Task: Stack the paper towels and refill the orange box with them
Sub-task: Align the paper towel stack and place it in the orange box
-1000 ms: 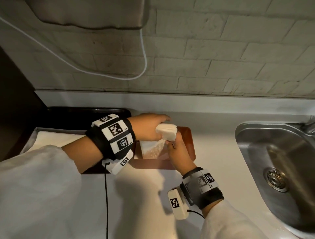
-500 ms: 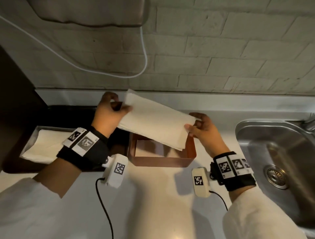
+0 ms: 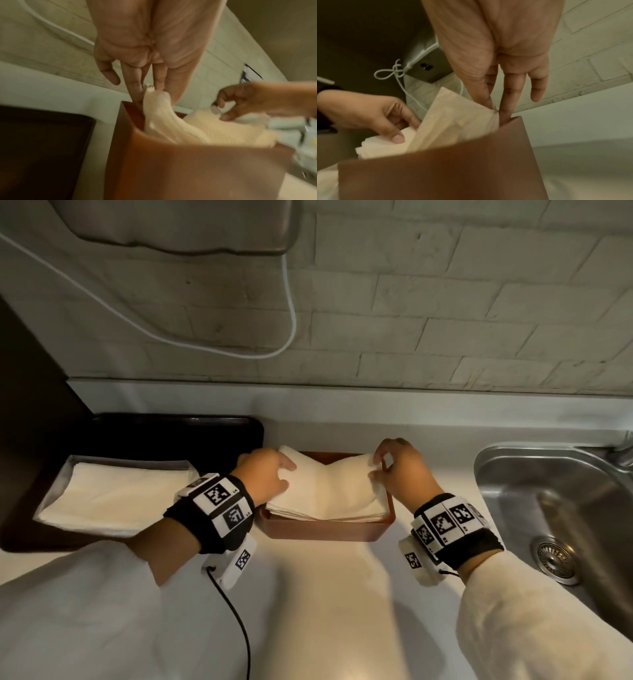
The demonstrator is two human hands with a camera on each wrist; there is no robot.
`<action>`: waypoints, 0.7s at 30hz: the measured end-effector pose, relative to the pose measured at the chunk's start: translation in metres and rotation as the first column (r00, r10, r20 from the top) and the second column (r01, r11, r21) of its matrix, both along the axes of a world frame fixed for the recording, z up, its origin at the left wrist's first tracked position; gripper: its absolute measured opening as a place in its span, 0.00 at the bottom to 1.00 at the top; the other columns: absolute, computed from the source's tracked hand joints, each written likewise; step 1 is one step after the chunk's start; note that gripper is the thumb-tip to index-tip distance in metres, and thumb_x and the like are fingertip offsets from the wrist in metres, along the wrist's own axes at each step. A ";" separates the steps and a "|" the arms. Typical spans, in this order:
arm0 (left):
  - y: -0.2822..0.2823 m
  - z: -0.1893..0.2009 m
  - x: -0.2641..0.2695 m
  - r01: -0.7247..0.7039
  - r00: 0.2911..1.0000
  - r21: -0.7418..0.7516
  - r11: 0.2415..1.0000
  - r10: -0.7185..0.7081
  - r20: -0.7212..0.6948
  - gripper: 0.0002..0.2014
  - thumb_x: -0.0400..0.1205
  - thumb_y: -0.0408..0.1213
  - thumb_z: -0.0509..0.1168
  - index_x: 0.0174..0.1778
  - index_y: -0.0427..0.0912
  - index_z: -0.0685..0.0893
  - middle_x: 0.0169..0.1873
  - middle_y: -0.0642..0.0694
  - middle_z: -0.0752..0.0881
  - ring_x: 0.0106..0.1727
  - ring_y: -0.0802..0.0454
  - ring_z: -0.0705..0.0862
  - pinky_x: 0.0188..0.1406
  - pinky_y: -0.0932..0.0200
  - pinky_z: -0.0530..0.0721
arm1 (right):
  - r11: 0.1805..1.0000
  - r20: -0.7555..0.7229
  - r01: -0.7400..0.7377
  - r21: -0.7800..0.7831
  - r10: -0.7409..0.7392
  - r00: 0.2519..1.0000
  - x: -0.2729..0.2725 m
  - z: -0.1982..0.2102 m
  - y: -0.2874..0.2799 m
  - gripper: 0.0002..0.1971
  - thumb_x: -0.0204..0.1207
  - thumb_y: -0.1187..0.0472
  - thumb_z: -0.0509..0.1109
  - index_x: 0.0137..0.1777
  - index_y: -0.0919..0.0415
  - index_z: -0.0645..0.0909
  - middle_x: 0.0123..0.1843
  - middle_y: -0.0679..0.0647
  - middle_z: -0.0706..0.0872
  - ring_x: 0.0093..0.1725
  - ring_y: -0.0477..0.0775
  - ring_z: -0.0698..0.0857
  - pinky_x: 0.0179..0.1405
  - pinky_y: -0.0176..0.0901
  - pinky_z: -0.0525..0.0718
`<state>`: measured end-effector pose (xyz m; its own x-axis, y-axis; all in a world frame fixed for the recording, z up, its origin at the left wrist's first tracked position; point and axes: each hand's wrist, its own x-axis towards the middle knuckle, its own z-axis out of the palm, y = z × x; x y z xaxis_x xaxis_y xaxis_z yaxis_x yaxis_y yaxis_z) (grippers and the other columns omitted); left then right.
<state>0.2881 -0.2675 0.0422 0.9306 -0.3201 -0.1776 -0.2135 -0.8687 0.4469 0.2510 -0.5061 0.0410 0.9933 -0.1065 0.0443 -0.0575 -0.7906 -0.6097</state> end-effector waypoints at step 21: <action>-0.020 -0.036 -0.001 0.270 0.925 0.733 0.624 -0.380 -0.017 0.15 0.75 0.36 0.64 0.58 0.42 0.82 0.65 0.40 0.73 0.62 0.43 0.77 0.76 0.48 0.55 | 0.720 -0.411 -0.437 -0.540 0.228 0.883 0.008 -0.035 0.011 0.14 0.70 0.58 0.70 0.52 0.66 0.81 0.54 0.62 0.84 0.57 0.62 0.81 0.75 0.50 0.62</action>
